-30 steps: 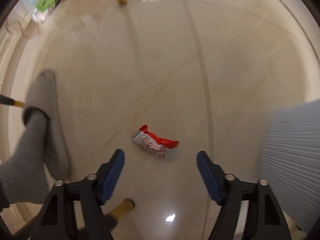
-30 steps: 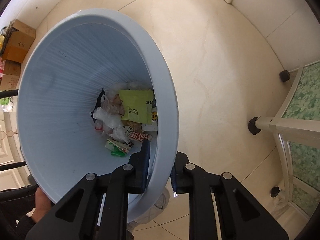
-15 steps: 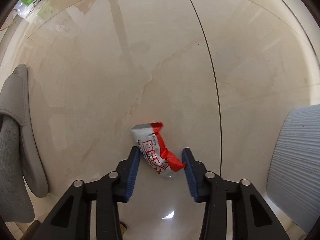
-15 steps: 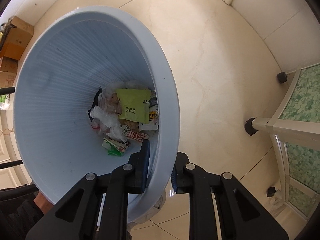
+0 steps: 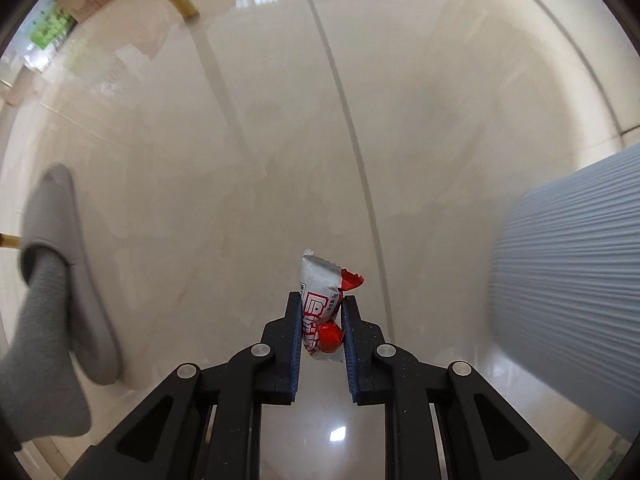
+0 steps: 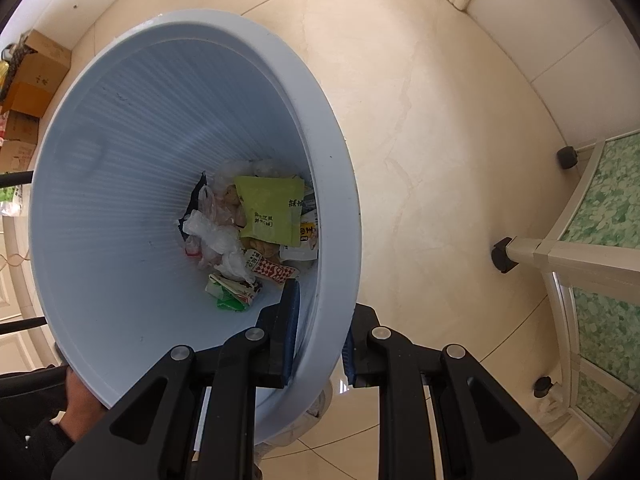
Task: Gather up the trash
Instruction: 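Lift the wrapper over the bin and open the left tool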
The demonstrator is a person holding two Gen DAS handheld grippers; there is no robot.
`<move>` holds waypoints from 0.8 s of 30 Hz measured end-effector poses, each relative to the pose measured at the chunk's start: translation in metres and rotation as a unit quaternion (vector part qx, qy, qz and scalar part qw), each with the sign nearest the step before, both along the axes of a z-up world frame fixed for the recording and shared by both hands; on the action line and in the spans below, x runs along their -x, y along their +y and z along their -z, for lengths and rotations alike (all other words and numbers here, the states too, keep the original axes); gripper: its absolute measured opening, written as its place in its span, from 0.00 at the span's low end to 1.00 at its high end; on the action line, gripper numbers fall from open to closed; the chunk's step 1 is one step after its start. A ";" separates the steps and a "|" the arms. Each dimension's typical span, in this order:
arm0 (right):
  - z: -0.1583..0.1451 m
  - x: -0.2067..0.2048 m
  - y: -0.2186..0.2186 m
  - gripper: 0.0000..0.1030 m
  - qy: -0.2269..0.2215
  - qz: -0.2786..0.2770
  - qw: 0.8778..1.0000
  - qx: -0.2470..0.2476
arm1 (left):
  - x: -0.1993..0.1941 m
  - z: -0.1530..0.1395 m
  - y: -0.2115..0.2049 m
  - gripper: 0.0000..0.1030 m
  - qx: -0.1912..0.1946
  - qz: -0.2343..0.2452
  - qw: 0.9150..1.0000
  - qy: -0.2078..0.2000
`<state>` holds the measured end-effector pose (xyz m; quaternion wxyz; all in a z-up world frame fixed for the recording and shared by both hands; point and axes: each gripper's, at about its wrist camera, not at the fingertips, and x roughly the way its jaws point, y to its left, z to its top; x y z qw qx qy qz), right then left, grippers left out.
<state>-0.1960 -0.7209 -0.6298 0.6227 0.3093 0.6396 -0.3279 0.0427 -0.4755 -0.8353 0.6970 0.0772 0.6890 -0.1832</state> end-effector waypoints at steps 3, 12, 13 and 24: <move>0.000 0.000 -0.001 0.18 0.000 -0.001 1.000 -0.002 | -0.003 -0.027 0.004 0.14 0.014 0.004 0.999 -0.029; 0.014 0.004 -0.006 0.16 -0.007 0.016 1.000 -0.025 | -0.015 -0.125 -0.005 0.14 0.118 0.061 0.985 -0.113; 0.018 0.004 -0.005 0.15 -0.004 0.017 0.999 -0.029 | -0.016 -0.129 -0.004 0.14 0.129 0.070 0.983 -0.114; 0.017 0.010 0.004 0.14 -0.016 0.042 0.998 -0.047 | -0.008 -0.132 -0.052 0.14 0.180 0.187 0.963 -0.071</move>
